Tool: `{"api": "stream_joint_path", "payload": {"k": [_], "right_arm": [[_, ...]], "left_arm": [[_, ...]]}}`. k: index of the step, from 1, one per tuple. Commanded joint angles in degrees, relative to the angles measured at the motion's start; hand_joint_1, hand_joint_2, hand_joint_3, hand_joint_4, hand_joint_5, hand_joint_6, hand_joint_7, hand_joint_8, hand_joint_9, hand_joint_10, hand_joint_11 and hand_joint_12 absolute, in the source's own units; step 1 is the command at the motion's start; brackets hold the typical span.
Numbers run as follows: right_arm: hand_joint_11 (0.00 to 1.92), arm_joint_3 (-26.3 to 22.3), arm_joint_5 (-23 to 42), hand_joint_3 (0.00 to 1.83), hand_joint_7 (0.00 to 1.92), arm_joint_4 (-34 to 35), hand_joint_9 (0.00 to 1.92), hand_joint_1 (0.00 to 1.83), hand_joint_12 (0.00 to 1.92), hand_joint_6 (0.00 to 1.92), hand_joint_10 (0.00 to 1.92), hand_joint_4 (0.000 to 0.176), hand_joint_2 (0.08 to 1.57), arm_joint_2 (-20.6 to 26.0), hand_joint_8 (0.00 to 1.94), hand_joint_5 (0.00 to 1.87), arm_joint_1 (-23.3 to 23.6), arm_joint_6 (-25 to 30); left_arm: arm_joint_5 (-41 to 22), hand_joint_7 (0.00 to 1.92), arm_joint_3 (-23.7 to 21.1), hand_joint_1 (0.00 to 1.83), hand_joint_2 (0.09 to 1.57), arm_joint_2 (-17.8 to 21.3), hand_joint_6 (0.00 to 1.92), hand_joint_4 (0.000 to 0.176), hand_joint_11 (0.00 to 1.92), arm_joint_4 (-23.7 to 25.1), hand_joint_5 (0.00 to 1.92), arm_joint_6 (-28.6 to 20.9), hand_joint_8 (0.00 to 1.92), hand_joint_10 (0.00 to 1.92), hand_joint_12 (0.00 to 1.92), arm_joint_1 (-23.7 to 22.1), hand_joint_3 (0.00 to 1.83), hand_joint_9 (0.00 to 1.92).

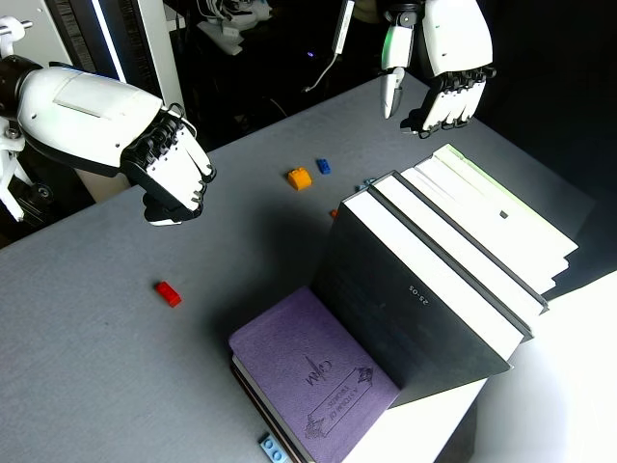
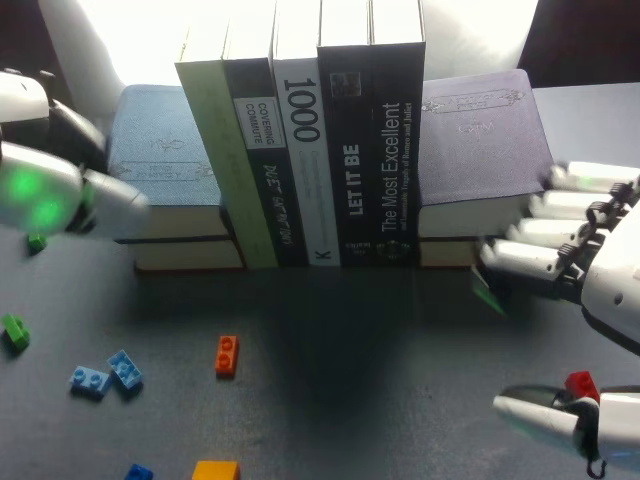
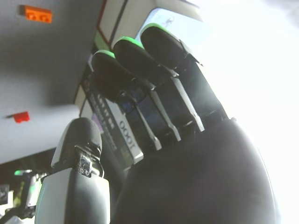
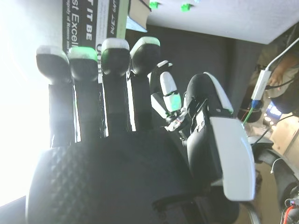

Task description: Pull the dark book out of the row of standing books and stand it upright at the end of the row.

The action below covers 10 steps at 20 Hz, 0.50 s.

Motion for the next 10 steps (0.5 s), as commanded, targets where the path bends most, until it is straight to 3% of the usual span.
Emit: {"api": "stream_joint_path", "payload": {"k": [1, 2, 4, 7, 10], "right_arm": [[0.0, -0.4, 7.0, 0.05, 0.1, -1.1, 0.0, 0.11, 0.01, 0.06, 0.08, 0.0, 1.18, 0.4, 0.01, 0.05, 0.5, 0.1], [0.0, -0.4, 7.1, 0.04, 0.09, -1.1, 0.0, 0.09, 0.0, 0.05, 0.05, 0.0, 1.2, 0.4, 0.0, 0.05, 0.5, 0.1], [0.0, -0.8, 7.7, 0.02, 0.07, -1.1, 0.0, 0.02, 0.0, 0.01, 0.02, 0.0, 1.18, 0.4, 0.0, 0.0, 0.9, -0.1], [0.0, -2.2, 10.7, 0.02, 0.02, -1.0, 0.0, 0.01, 0.0, 0.0, 0.0, 0.0, 1.18, -0.3, 0.0, 0.0, 2.8, -2.7], [0.0, -2.2, 13.1, 0.0, 0.0, 4.1, 0.0, 0.0, 0.0, 0.0, 0.0, 0.0, 1.14, -3.2, 0.0, 0.0, 5.7, -11.5]], "left_arm": [[-4.2, 0.16, -0.1, 0.04, 1.23, 0.5, 0.01, 0.008, 0.03, 1.8, 0.16, 0.0, 0.0, 0.0, 0.53, -0.7, 0.0, 0.18], [-4.2, 0.15, 0.0, 0.05, 1.23, 0.5, 0.0, 0.01, 0.0, 1.8, 0.16, 0.0, 0.0, 0.0, 0.57, -0.7, 0.0, 0.17], [-4.2, 0.16, 0.0, 0.0, 1.21, 0.5, 0.01, 0.038, 0.01, 1.8, 0.18, 0.0, 0.01, 0.0, 0.58, -0.6, 0.0, 0.18], [-4.0, 0.15, 0.1, 0.04, 1.23, 0.5, 0.0, 0.013, 0.0, 1.8, 0.18, 0.0, 0.0, 0.0, 0.54, -0.6, 0.0, 0.15], [-4.0, 0.14, 0.2, 0.0, 1.22, 0.5, 0.0, 0.035, 0.01, 1.8, 0.16, 0.0, 0.0, 0.0, 0.55, -0.7, 0.0, 0.16]]}}
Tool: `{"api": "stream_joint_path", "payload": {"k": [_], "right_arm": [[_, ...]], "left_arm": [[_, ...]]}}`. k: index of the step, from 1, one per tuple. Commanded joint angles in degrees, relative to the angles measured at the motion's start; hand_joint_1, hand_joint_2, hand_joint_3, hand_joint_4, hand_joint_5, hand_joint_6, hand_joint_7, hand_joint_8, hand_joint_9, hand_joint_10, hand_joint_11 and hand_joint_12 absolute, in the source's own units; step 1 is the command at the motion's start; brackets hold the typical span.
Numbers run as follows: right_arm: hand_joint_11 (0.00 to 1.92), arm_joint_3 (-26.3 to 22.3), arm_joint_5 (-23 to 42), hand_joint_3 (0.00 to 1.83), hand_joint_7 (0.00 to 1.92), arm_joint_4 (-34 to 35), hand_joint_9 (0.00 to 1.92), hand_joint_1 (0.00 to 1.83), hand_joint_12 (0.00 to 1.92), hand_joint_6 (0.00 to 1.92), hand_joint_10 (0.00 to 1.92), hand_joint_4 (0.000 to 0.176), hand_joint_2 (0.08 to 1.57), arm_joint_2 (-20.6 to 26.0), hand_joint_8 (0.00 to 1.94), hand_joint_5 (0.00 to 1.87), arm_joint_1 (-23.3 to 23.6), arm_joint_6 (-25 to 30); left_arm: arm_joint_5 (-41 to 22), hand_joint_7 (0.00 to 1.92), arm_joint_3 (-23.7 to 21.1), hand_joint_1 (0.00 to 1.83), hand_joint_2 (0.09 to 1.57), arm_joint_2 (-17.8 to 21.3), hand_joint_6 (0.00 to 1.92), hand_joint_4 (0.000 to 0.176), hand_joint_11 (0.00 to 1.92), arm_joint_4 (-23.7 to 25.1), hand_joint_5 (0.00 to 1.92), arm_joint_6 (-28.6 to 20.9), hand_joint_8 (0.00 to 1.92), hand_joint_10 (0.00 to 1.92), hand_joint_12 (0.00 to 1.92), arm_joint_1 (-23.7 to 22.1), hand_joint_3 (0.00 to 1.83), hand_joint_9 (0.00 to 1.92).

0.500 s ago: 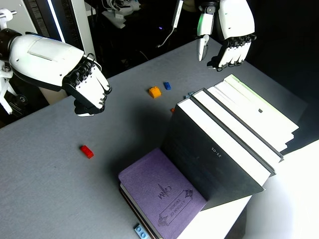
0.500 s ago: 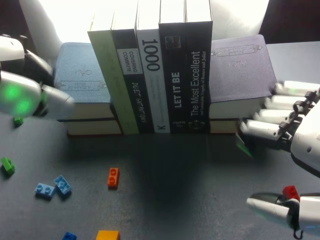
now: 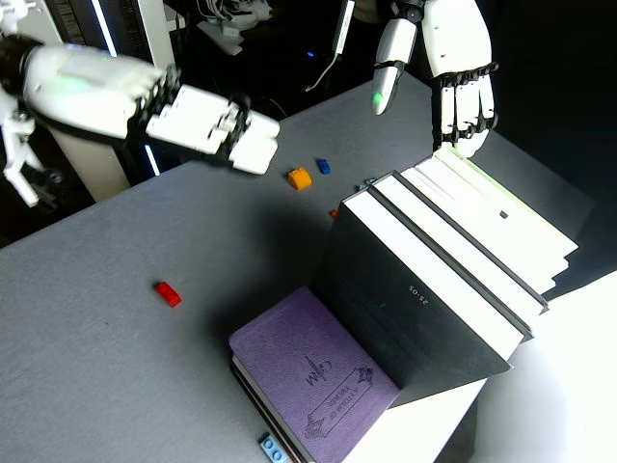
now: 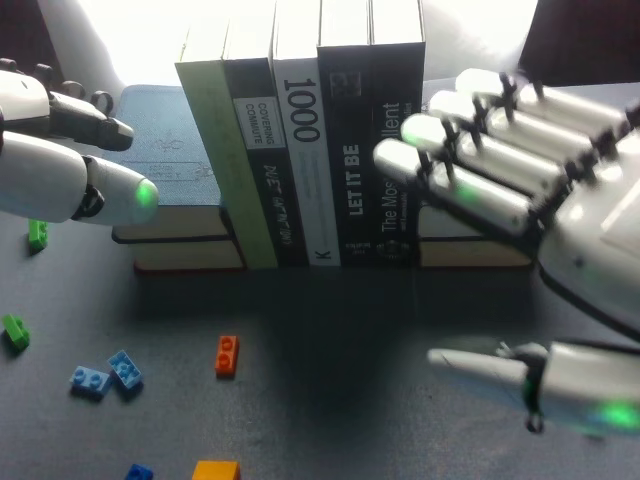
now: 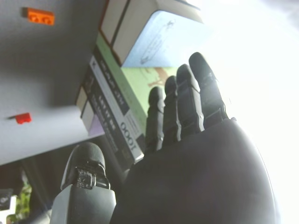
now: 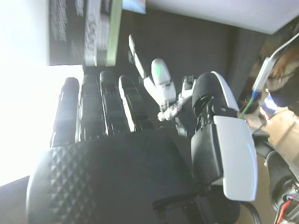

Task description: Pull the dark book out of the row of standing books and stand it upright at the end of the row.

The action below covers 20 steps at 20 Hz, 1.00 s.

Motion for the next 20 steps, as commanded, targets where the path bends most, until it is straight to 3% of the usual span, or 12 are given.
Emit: {"api": "stream_joint_path", "payload": {"k": [1, 2, 4, 5, 8, 9, 10, 12, 16, 17, 18, 20], "right_arm": [[0.0, -0.1, 8.2, 0.0, 0.01, -0.8, 0.0, 0.0, 0.0, 0.01, 0.0, 0.0, 1.16, -0.2, 0.0, 0.03, 1.1, -2.2], [0.0, 0.2, 9.2, 0.01, 0.0, -0.4, 0.0, 0.0, 0.0, 0.02, 0.0, 0.003, 1.17, -1.4, 0.0, 0.05, 1.9, -4.6], [0.0, 1.1, 11.3, 0.01, 0.01, -0.4, 0.0, 0.0, 0.0, 0.07, 0.0, 0.029, 1.16, -3.9, 0.0, 0.16, 3.4, -7.4], [0.0, 2.0, 11.8, 0.0, 0.01, -0.4, 0.0, 0.0, 0.0, 0.09, 0.0, 0.037, 1.16, -5.2, 0.0, 0.21, 4.4, -7.7], [0.0, 5.8, 12.7, 0.01, 0.07, -0.4, 0.0, 0.0, 0.0, 0.19, 0.0, 0.007, 1.18, -9.8, 0.02, 0.43, 7.3, -7.8], [0.0, 7.3, 13.1, 0.01, 0.06, -0.4, 0.0, 0.0, 0.0, 0.19, 0.0, 0.012, 1.17, -11.4, 0.02, 0.45, 8.2, -7.8], [0.0, 8.5, 13.6, 0.01, 0.05, -0.4, 0.0, 0.0, 0.0, 0.19, 0.0, 0.011, 1.17, -12.6, 0.01, 0.45, 9.0, -7.6], [0.0, 11.1, 14.0, 0.01, 0.04, -0.4, 0.0, 0.0, 0.0, 0.23, 0.0, 0.0, 1.19, -14.7, 0.01, 0.54, 10.4, -7.1], [0.0, 14.8, 14.1, 0.0, 0.07, -0.4, 0.0, 0.0, 0.0, 0.24, 0.0, 0.0, 1.17, -17.0, 0.02, 0.55, 12.3, -7.1], [0.0, 16.5, 13.9, 0.01, 0.08, -0.4, 0.0, 0.0, 0.0, 0.25, 0.0, 0.0, 1.18, -17.8, 0.02, 0.57, 12.5, -6.5], [0.0, 17.3, 13.6, 0.01, 0.09, -0.4, 0.0, 0.0, 0.0, 0.26, 0.0, 0.0, 1.19, -18.3, 0.02, 0.57, 12.6, -6.2], [0.0, 19.6, 13.1, 0.0, 0.09, -0.4, 0.0, 0.0, 0.0, 0.35, 0.0, 0.0, 1.18, -19.6, 0.01, 0.52, 12.8, -6.0]], "left_arm": [[-4.2, 0.16, 0.2, 0.01, 1.22, 0.5, 0.0, 0.021, 0.02, 1.9, 0.17, 0.0, 0.01, 0.01, 0.55, -0.6, 0.0, 0.17], [-4.2, 0.16, 0.2, 0.01, 1.22, 0.5, 0.0, 0.014, 0.0, 1.9, 0.17, 0.0, 0.01, 0.0, 0.55, -0.6, 0.0, 0.16], [-4.2, 0.17, 0.1, 0.0, 1.2, 0.5, 0.01, 0.037, 0.02, 1.9, 0.18, 0.0, 0.01, 0.01, 0.56, -0.7, 0.0, 0.17], [-4.2, 0.16, 0.1, 0.0, 1.2, 0.5, 0.01, 0.035, 0.02, 1.8, 0.18, 0.0, 0.01, 0.01, 0.56, -0.7, 0.0, 0.17], [-4.2, 0.16, 0.0, 0.01, 1.21, 0.5, 0.0, 0.022, 0.03, 1.8, 0.17, 0.0, 0.0, 0.0, 0.56, -0.7, 0.0, 0.17], [-4.2, 0.19, 0.0, 0.0, 1.19, 0.5, 0.0, 0.037, 0.06, 1.8, 0.2, 0.0, 0.0, 0.0, 0.55, -0.7, 0.0, 0.2], [-4.2, 0.2, 0.1, 0.0, 1.19, 0.5, 0.0, 0.035, 0.05, 1.8, 0.2, 0.0, 0.0, 0.0, 0.54, -0.7, 0.0, 0.21], [-4.2, 0.2, 0.2, 0.07, 1.22, 0.5, 0.0, 0.01, 0.03, 1.8, 0.18, 0.0, 0.0, 0.01, 0.54, -0.7, 0.01, 0.21], [-4.2, 0.18, 0.0, 0.0, 1.21, 0.5, 0.0, 0.03, 0.06, 1.8, 0.17, 0.0, 0.0, 0.0, 0.54, -0.8, 0.0, 0.2], [-4.2, 0.19, 0.0, 0.04, 1.22, 0.5, 0.01, 0.01, 0.04, 1.8, 0.19, 0.0, 0.0, 0.0, 0.54, -0.8, 0.0, 0.21], [-4.2, 0.18, 0.0, 0.04, 1.23, 0.5, 0.01, 0.006, 0.03, 1.8, 0.19, 0.0, 0.0, 0.0, 0.54, -0.8, 0.0, 0.2], [-4.2, 0.19, 0.1, 0.0, 1.23, 0.5, 0.0, 0.02, 0.06, 1.9, 0.19, 0.0, 0.0, 0.0, 0.54, -0.8, 0.0, 0.21]]}}
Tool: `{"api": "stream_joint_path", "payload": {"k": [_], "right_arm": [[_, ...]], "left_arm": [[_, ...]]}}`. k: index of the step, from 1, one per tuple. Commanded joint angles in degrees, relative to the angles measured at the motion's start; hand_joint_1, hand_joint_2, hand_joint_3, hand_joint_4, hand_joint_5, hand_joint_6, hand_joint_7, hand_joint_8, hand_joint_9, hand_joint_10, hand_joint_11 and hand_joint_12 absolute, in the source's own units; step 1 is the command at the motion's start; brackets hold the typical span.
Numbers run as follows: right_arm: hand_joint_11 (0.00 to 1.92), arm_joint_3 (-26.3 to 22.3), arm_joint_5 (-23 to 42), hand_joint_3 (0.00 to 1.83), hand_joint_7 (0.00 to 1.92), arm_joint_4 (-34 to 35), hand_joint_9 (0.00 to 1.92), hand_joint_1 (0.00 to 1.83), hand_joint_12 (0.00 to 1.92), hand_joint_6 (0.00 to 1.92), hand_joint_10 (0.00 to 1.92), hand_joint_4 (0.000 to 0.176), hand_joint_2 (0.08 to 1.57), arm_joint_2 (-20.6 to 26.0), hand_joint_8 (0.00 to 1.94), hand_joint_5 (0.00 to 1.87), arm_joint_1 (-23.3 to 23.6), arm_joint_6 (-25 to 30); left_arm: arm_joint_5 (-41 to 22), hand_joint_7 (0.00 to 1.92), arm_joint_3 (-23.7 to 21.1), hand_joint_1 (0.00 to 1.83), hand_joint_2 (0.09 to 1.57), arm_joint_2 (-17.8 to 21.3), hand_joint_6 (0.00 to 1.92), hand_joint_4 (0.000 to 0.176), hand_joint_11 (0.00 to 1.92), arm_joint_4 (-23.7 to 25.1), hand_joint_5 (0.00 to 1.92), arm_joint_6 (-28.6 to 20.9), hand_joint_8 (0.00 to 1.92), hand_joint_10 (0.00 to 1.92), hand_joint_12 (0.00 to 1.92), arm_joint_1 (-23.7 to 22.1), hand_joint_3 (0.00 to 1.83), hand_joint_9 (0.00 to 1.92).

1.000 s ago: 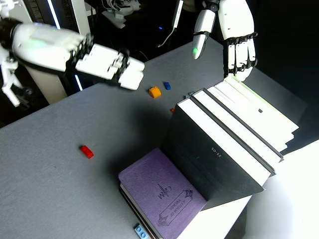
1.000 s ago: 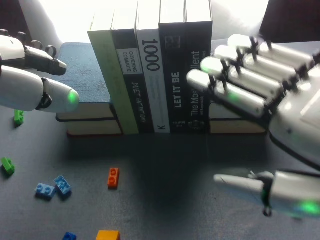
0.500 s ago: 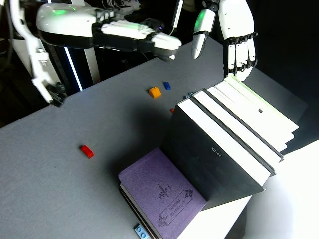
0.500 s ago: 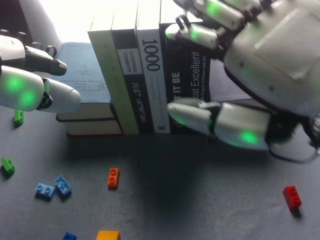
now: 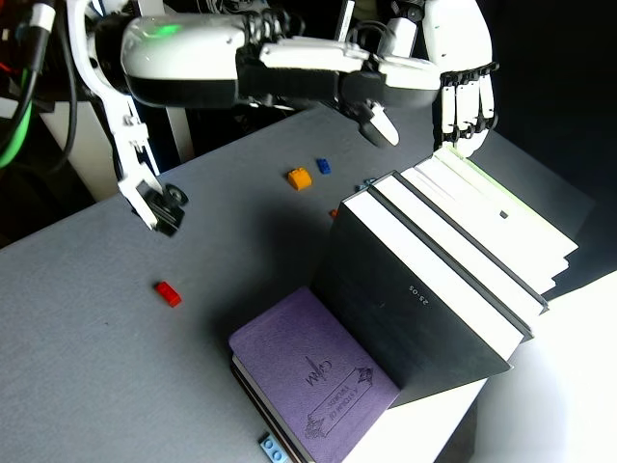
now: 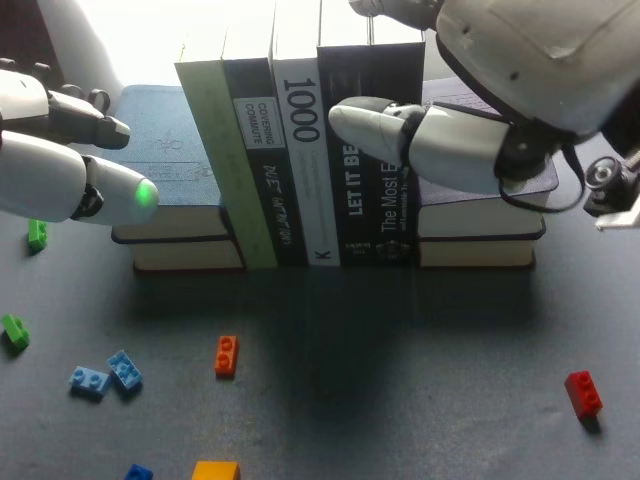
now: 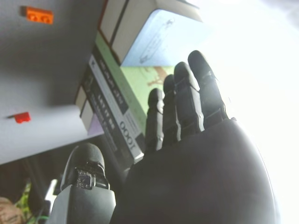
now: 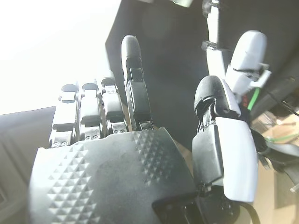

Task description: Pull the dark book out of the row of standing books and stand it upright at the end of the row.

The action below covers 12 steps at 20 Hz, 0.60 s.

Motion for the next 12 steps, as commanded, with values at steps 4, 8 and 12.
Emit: {"api": "stream_joint_path", "payload": {"k": [4, 8, 12], "right_arm": [[0.0, 2.7, 4.5, 0.0, 0.13, -2.6, 0.0, 0.0, 0.0, 0.39, 0.0, 0.0, 1.19, -1.3, 0.02, 0.57, 1.4, 1.9], [0.0, 4.3, 3.0, 0.01, 0.15, -4.0, 0.0, 0.0, 0.0, 0.56, 0.0, 0.0, 1.18, -2.4, 0.01, 0.48, 1.0, 3.6], [0.0, 4.6, 1.8, 0.0, 0.15, -4.5, 0.0, 0.0, 0.0, 0.57, 0.0, 0.0, 1.18, -2.8, 0.01, 0.49, 0.3, 4.6]], "left_arm": [[-4.3, 0.17, 0.1, 0.04, 1.23, 0.5, 0.0, 0.007, 0.0, 1.8, 0.19, 0.0, 0.0, 0.0, 0.56, -0.6, 0.0, 0.17], [-4.3, 0.19, 0.2, 0.03, 1.23, 0.5, 0.0, 0.011, 0.08, 1.8, 0.18, 0.0, 0.0, 0.0, 0.44, -0.6, 0.0, 0.21], [-4.3, 0.2, 0.2, 0.02, 1.23, 0.5, 0.0, 0.008, 0.08, 1.9, 0.2, 0.0, 0.0, 0.0, 0.43, -0.6, 0.0, 0.21]]}}
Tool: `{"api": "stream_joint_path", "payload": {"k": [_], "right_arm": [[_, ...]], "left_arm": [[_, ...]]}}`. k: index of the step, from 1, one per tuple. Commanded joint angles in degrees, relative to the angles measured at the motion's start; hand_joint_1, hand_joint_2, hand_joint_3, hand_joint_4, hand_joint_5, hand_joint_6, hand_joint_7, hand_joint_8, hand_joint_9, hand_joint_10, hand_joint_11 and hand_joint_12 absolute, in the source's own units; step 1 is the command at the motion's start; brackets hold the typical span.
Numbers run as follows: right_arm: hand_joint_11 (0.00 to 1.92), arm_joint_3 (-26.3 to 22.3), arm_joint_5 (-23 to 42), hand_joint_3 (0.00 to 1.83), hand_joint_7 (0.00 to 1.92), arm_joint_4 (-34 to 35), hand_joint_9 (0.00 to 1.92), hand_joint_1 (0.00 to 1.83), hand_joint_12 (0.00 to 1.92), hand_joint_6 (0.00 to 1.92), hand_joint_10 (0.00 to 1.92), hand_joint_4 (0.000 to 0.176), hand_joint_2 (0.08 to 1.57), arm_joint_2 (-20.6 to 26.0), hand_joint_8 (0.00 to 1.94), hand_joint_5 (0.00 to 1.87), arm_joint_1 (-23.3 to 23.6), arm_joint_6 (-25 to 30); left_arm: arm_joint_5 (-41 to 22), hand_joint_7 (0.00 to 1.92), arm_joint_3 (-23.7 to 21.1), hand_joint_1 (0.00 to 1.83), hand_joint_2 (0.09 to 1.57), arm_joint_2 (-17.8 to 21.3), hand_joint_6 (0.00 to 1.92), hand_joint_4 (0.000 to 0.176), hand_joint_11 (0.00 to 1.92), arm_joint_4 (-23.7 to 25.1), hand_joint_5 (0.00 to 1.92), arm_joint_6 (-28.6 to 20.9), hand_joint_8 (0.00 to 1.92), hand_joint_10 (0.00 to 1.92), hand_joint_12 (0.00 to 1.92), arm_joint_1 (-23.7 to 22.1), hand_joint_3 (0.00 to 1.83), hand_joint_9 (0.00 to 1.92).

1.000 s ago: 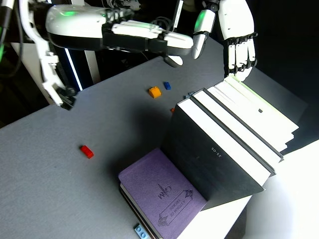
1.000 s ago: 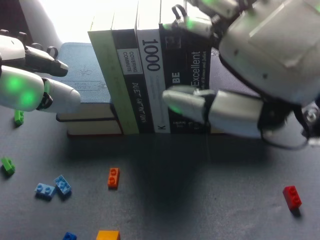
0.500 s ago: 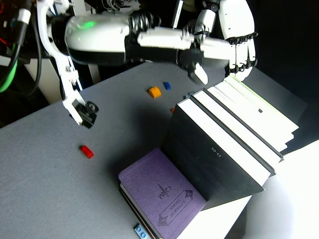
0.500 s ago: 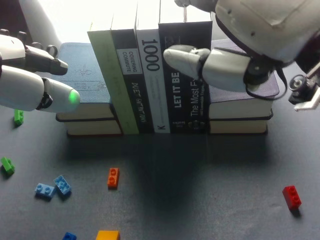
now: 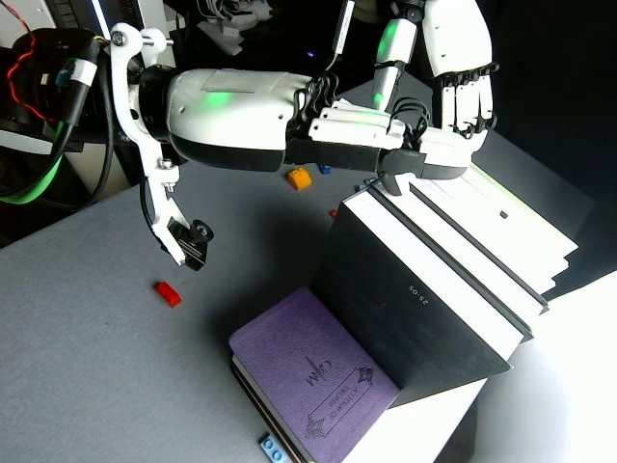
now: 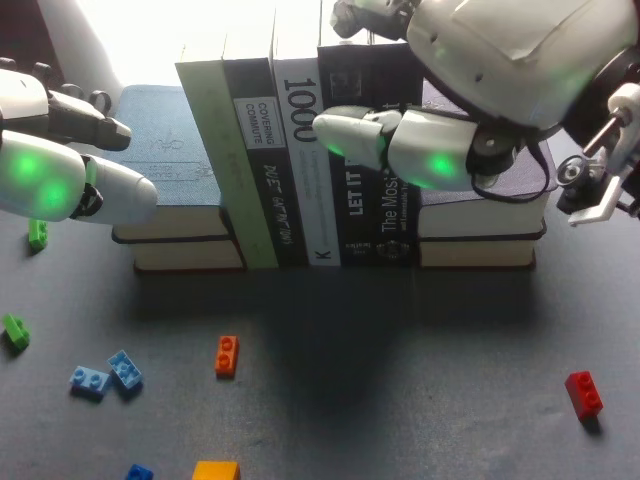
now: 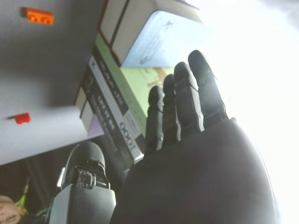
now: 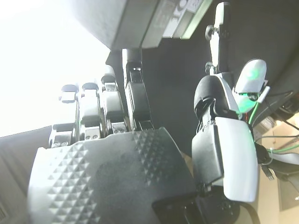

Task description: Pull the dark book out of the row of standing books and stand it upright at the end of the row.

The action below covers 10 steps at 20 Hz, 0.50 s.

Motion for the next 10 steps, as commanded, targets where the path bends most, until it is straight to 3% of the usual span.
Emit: {"api": "stream_joint_path", "payload": {"k": [1, 4, 8, 10], "right_arm": [[0.0, 0.0, 5.7, 0.0, 0.15, -2.3, 0.0, 0.0, 0.0, 0.57, 0.0, 0.0, 1.18, 0.5, 0.01, 0.49, 0.3, 0.3], [0.0, -0.5, 5.7, 0.0, 0.13, -2.3, 0.0, 0.0, 0.0, 0.57, 0.0, 0.0, 1.16, 0.6, 0.0, 0.45, -0.7, -0.6], [0.0, -4.3, 5.7, 0.01, 0.17, -2.3, 0.0, 0.0, 0.0, 0.58, 0.0, 0.0, 1.18, 2.5, 0.02, 0.48, -2.5, -4.0], [0.0, -5.9, 5.7, 0.0, 0.19, -2.2, 0.0, 0.0, 0.0, 0.58, 0.0, 0.0, 1.18, 3.2, 0.02, 0.48, -3.1, -5.4]], "left_arm": [[-4.3, 0.2, 0.1, 0.02, 1.23, 0.5, 0.0, 0.008, 0.08, 1.8, 0.2, 0.0, 0.0, 0.0, 0.43, -0.6, 0.0, 0.21], [-4.3, 0.2, 0.1, 0.0, 1.2, 0.5, 0.0, 0.03, 0.12, 1.8, 0.2, 0.0, 0.0, 0.0, 0.4, -0.7, 0.0, 0.21], [-4.3, 0.19, 0.0, 0.05, 1.22, 0.5, 0.0, 0.012, 0.11, 1.8, 0.21, 0.0, 0.0, 0.0, 0.39, -0.7, 0.0, 0.21], [-4.3, 0.21, 0.0, 0.04, 1.22, 0.5, 0.01, 0.012, 0.12, 1.8, 0.22, 0.0, 0.01, 0.0, 0.39, -0.7, 0.0, 0.22]]}}
